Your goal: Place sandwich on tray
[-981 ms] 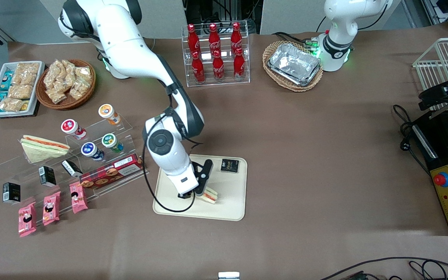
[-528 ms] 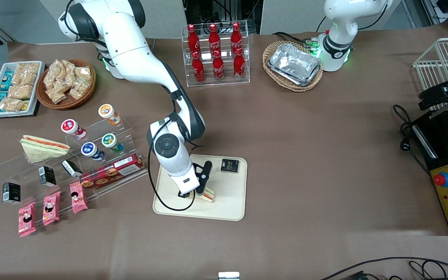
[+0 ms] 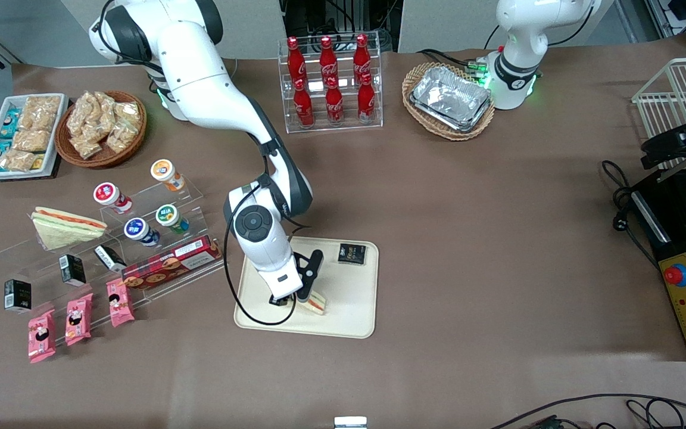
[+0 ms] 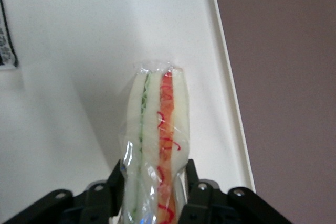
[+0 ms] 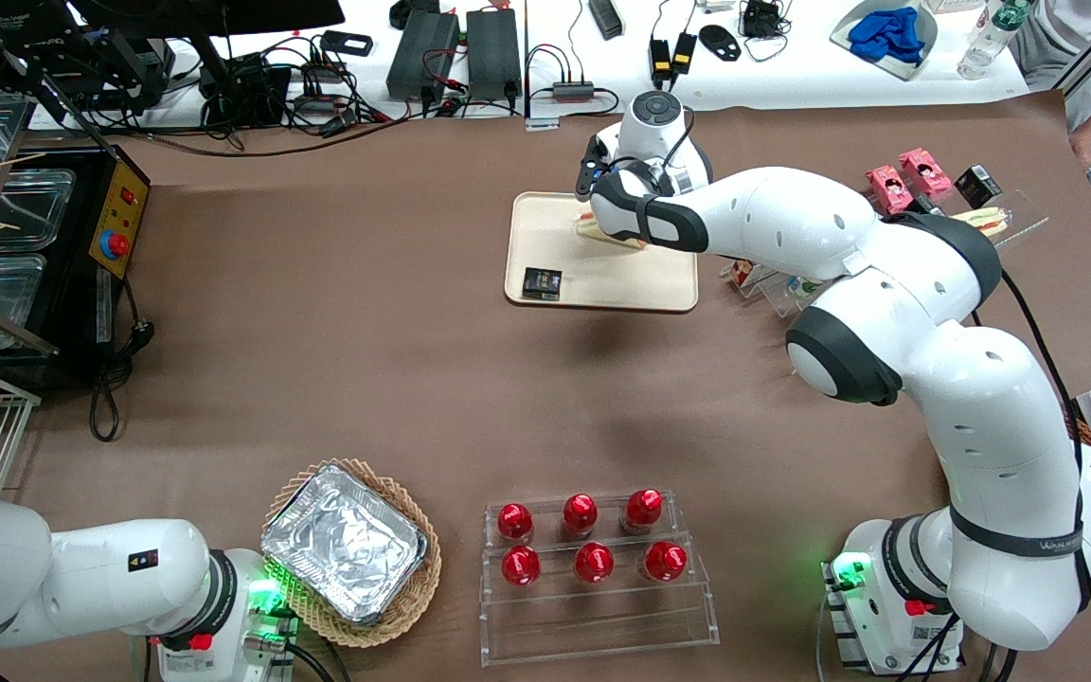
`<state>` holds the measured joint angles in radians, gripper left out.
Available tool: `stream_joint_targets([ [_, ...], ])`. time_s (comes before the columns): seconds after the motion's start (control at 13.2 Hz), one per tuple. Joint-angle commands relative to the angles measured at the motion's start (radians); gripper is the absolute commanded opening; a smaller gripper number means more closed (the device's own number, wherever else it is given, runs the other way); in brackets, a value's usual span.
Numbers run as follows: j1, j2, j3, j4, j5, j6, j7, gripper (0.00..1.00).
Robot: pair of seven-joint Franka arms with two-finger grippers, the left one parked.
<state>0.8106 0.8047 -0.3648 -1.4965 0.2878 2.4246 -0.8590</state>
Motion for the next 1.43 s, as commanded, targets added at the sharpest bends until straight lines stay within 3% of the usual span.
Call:
stream_joint_targets([
  [0.0, 0.005, 0.002, -0.005, -0.005, -0.009, 0.025, 0.028, 1.00],
  [0.38, 0.004, -0.016, -0.003, 0.001, 0.019, 0.002, 0.054, 1.00],
  [0.98, -0.039, -0.272, -0.020, 0.016, 0.027, -0.297, 0.124, 1.00],
  [1.13, -0.047, -0.361, -0.066, 0.021, 0.016, -0.408, 0.255, 1.00],
  [1.36, -0.047, -0.469, -0.202, 0.044, -0.015, -0.518, 0.420, 1.00],
])
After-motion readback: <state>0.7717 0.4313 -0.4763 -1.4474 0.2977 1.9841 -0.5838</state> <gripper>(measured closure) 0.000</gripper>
